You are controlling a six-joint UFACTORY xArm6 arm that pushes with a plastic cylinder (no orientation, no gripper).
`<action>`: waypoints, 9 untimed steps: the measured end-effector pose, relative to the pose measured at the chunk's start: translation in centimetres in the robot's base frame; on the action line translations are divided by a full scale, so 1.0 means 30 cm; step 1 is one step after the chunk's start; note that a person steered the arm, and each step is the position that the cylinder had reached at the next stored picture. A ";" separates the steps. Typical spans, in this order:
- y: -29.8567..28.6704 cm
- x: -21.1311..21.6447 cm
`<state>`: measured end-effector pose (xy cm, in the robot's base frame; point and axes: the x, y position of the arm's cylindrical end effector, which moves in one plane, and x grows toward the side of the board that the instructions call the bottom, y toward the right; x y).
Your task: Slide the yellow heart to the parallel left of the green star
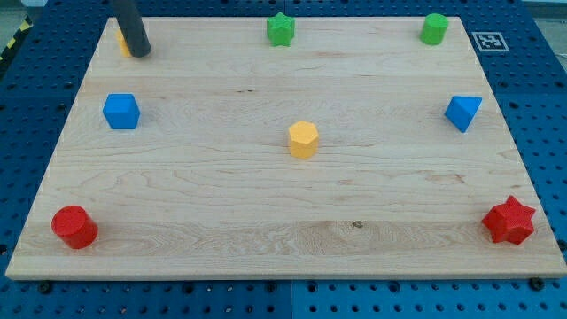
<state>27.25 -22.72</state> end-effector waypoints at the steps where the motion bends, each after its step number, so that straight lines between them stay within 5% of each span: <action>1: 0.000 0.000; 4: 0.000 0.150; 9: -0.086 0.041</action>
<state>28.49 -25.32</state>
